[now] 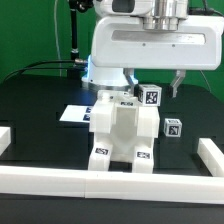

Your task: Assemble chair

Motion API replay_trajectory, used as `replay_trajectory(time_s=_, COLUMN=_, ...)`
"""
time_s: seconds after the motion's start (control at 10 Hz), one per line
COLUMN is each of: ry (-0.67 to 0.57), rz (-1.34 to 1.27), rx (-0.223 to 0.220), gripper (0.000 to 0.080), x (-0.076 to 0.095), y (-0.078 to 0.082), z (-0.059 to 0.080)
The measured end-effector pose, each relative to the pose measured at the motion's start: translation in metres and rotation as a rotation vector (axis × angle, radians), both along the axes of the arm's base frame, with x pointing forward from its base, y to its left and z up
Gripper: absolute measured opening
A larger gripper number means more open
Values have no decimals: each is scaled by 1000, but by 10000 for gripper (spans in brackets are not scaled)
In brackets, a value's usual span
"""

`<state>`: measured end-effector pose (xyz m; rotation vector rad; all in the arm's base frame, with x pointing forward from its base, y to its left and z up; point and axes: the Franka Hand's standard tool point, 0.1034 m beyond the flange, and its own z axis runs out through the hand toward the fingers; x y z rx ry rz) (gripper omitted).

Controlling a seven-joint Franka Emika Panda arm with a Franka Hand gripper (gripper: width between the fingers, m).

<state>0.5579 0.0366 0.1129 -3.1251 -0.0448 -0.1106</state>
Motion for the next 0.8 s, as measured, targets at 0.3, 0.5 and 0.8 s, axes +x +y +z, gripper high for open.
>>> replay_trajectory(time_s=0.3, ry=3, rz=-209, rx=16, gripper=284, x=0, y=0, z=0)
replay_trajectory(time_s=0.5, ry=4, rz=-373, rx=28, gripper=284, x=1, y=0, z=0)
replay_trajectory(time_s=0.8, ry=12, rz=-612, rx=59, gripper=284, x=1, y=0, z=0)
